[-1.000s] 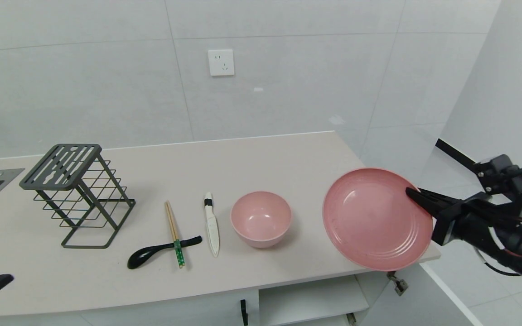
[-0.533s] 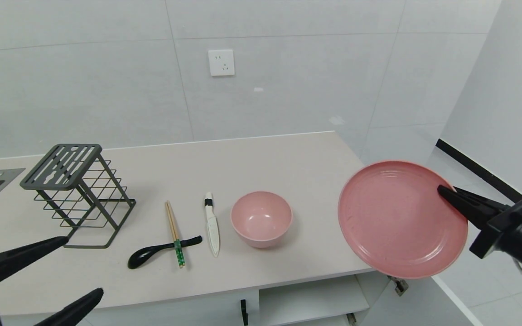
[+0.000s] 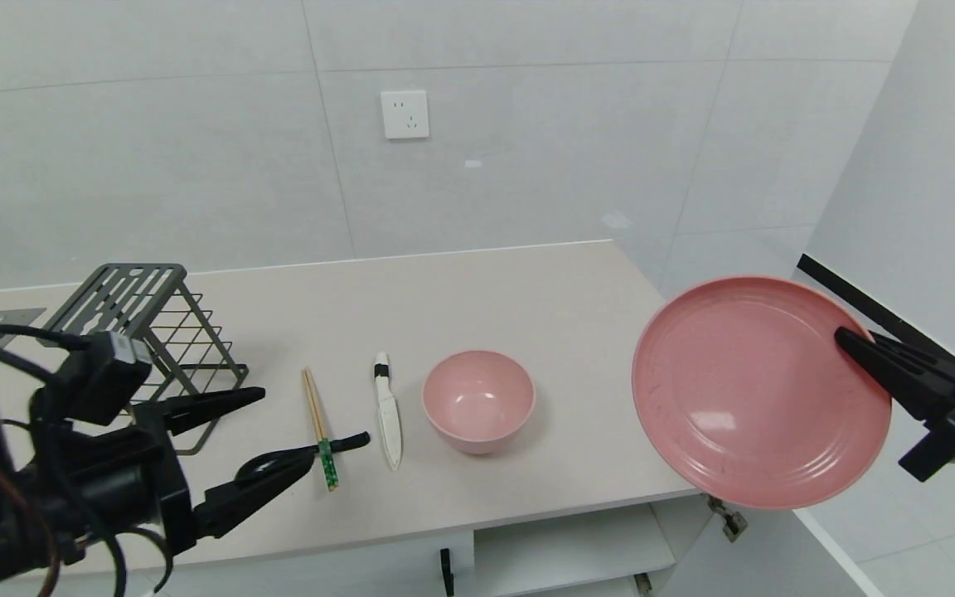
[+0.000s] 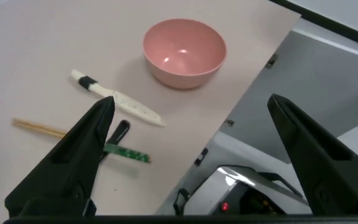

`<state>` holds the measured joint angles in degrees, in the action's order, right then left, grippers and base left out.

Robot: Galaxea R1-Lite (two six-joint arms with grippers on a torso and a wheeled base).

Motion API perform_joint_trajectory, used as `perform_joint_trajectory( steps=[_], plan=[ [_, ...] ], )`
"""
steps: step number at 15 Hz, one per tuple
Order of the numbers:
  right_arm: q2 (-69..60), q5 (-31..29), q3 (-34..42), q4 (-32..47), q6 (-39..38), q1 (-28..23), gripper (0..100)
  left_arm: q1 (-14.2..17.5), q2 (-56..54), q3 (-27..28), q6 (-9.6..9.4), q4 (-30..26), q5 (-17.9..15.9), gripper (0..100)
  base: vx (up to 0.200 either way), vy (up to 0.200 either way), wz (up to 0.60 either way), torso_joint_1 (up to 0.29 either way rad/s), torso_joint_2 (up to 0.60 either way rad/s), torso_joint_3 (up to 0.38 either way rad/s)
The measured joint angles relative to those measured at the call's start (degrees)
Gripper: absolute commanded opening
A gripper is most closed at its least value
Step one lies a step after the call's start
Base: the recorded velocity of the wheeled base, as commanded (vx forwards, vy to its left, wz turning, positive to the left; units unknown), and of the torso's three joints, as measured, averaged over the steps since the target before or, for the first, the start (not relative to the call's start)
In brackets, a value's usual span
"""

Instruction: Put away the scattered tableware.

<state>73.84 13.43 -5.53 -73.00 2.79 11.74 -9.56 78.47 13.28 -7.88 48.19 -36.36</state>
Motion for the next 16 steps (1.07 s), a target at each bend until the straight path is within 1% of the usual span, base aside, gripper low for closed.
perform_joint_trajectory(
  steps=[1,2,4,5,6,7,8,10,11,12,13,14,16],
  plan=[
    [0.0,0.0,-0.4,-0.5,0.1,0.1,0,-1.5,3.6,1.6,1.45,1.7,0.1,100,0.0,0.0,0.0,0.0,0.0,0.0],
    [0.0,0.0,-0.9,-0.4,0.1,0.2,0,-2.7,6.7,3.7,2.49,2.9,0.5,100,0.0,0.0,0.0,0.0,0.0,0.0],
    [0.0,0.0,-1.1,-0.5,0.2,0.1,0,-3.9,12.1,7.8,3.89,3.5,2.3,100,0.0,0.0,0.0,0.0,0.0,0.0],
    [0.0,0.0,-1.0,-0.5,0.2,0.2,0,-4.4,14.3,9.3,4.97,3.6,3.7,100,0.0,0.0,0.0,0.0,0.0,0.0],
    [0.0,0.0,-0.9,-0.5,0.2,0.3,0,-4.9,16.3,10.4,7.17,3.6,5.9,100,0.0,0.0,0.0,0.0,0.0,0.0],
    [0.1,0.0,-0.8,-0.5,0.3,0.3,0,-5.8,18.0,11.2,9.84,3.6,8.7,100,0.0,0.0,0.0,0.0,0.0,0.0],
    [0.1,0.0,-0.6,-0.5,0.2,0.4,0,-7.4,19.5,11.8,12.74,3.6,12.6,100,0.0,0.0,0.0,0.0,0.0,0.0],
    [0.1,0.0,-0.4,-0.5,0.2,0.4,0,-10.7,22.3,13.4,16.79,3.7,20.6,100,0.0,0.0,0.0,0.0,0.0,0.0],
    [0.1,0.0,-0.3,-0.5,0.3,0.4,0,-12.3,23.5,14.2,18.68,4.3,23.5,100,0.0,0.0,0.0,0.0,0.0,0.0],
    [0.1,0.0,-0.2,-0.5,0.3,0.4,0,-13.6,25.0,14.9,19.91,5.9,25.0,100,0.0,0.0,0.0,0.0,0.0,0.0],
    [0.1,0.0,-0.2,-0.5,0.4,0.4,0,-14.5,26.8,16.0,20.43,8.4,25.5,100,0.0,0.0,0.0,0.0,0.0,0.0],
    [0.1,0.0,-0.2,-0.5,0.4,0.4,0,-15.0,28.8,17.1,20.7,10.4,25.8,100,0.0,0.0,0.0,0.0,0.0,0.0],
    [0.1,0.0,-0.2,-0.5,0.4,0.4,0,-15.2,32.7,19.5,20.81,12.7,26.1,100,0.0,0.0,0.0,0.0,0.0,0.0]
  ],
)
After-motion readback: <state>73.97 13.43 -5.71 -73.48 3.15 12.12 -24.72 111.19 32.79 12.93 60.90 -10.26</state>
